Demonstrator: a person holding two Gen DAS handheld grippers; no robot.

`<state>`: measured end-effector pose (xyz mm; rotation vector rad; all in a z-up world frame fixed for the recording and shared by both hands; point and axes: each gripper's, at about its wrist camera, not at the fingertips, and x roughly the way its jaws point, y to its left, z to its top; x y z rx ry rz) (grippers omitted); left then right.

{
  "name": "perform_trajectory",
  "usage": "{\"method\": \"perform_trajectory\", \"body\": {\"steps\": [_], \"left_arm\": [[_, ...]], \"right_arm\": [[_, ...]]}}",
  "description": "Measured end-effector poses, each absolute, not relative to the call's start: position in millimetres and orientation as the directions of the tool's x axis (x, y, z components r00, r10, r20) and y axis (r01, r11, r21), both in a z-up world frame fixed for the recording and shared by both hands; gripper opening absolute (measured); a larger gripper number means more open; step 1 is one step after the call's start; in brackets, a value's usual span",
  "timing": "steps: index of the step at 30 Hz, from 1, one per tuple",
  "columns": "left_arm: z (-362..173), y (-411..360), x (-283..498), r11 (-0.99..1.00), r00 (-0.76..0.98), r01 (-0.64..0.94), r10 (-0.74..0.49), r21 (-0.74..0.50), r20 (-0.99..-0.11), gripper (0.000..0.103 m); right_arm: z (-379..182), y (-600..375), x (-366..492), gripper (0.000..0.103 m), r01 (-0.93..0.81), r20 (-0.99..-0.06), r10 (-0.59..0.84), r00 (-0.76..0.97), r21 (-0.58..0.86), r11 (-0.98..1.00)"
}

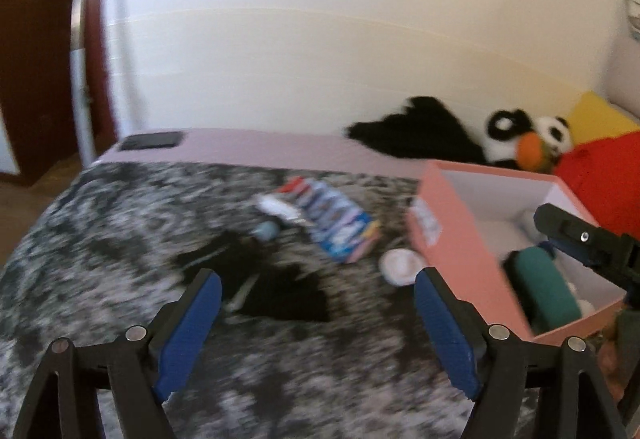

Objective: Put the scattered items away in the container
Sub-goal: 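Grasp the black cloth with the left gripper while the right grasps the brown bead bracelet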

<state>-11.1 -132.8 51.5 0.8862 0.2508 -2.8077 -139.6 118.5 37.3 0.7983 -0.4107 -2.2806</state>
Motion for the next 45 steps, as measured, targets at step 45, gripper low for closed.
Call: {"method": "perform_trajectory", "body": {"steps": [45], "left_arm": [[-138.9,-251.9,-165.3,-0.890,-0.599,0.275,0.137,-0.363,-0.789,0.088]], "right_arm": [[-61.3,-33.5,-176.5,0.091,0.525,-0.681,-0.564,-0.466,0.300,-0.796]]}}
